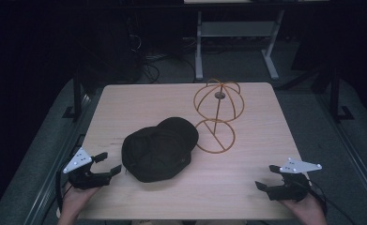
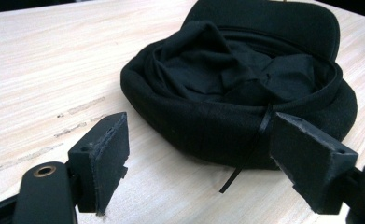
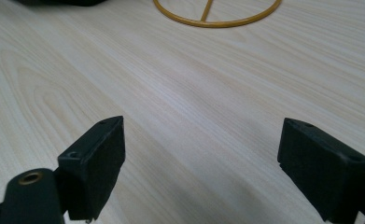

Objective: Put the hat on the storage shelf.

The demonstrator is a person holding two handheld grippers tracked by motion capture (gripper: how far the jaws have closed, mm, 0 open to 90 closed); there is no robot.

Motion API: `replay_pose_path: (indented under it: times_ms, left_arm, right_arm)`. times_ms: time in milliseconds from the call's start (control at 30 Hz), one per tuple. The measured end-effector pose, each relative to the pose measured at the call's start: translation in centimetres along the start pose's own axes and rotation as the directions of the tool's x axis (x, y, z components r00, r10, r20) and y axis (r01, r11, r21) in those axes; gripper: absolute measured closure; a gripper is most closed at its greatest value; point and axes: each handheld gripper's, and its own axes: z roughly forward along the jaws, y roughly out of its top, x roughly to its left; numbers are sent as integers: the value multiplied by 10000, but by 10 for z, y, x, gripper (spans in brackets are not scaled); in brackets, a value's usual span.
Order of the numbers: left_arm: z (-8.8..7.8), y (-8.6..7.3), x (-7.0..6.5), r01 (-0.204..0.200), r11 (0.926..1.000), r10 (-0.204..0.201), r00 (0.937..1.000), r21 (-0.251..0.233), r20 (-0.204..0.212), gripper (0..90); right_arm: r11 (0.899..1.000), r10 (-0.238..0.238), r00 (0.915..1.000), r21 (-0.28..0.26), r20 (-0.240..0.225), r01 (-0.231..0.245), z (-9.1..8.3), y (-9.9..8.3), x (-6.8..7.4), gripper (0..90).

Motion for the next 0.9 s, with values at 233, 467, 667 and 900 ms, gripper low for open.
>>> replay_pose_path:
  times_ms: [233,467,667,900]
  left_arm:
    - [-2,-3,-1,92,10000,-92,9999,35,-46,194]
    - [-2,-3,2,325,9994,-326,9995,138,22,192]
    - [-2,-4,5,328,9992,-327,9995,213,-48,192]
    - [-2,-4,7,349,9990,-347,9994,263,-93,192]
  right_arm:
    - [9998,-182,9990,-88,-399,179,-1,12,7,147]
    - [9953,-933,9915,-341,-907,905,1,45,26,152]
    - [9832,-1812,9718,-76,-1506,1822,14,79,45,153]
    - [9732,-2250,9521,-10,-2072,2298,27,105,59,171]
